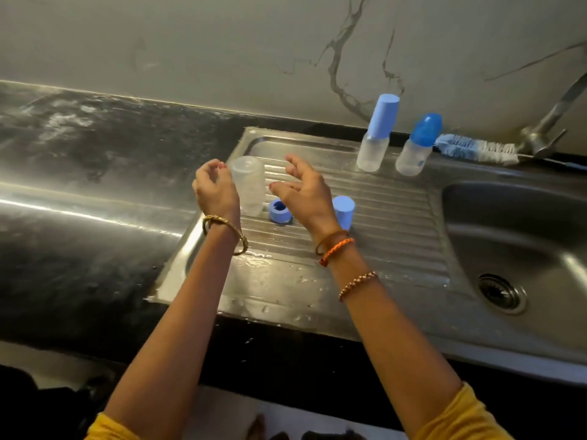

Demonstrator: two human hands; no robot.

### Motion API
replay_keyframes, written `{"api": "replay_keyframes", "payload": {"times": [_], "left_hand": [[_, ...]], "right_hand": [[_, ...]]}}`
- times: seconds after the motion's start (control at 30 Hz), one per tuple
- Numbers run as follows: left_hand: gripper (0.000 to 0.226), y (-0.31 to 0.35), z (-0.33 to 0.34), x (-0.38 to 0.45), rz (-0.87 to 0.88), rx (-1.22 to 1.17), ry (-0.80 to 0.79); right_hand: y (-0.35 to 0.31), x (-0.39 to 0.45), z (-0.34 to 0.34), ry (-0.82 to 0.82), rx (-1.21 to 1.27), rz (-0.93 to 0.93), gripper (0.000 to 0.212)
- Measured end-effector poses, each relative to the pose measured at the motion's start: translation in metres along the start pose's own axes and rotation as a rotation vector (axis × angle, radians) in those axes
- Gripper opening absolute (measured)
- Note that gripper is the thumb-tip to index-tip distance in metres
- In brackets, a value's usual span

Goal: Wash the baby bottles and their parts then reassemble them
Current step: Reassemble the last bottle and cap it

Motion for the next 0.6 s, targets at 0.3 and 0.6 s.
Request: {"api": "replay_keyframes", "payload": {"times": [0.3, 0.6], "left_hand": [[0.047, -0.035, 0.004, 0.019, -0.475, -0.057, -0.270], [0.049, -0.025, -0.004, 0.010, -0.391, 0.042, -0.286]], "right_hand": [[-0.016, 0.043, 0.062, 0.028, -0.411, -0.076, 0.077], [-0.015, 0.022, 0.054, 0.034, -0.401, -0.069, 0.062]]}}
Point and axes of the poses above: each hand's wrist, its own x-axis towards the middle knuckle, its own z-axis out of the palm, y = z × x, the point moved 8 cm from there along x, towards the middle knuckle, and after that the axes turned 12 degrees about -x, right-handed, at the moved point
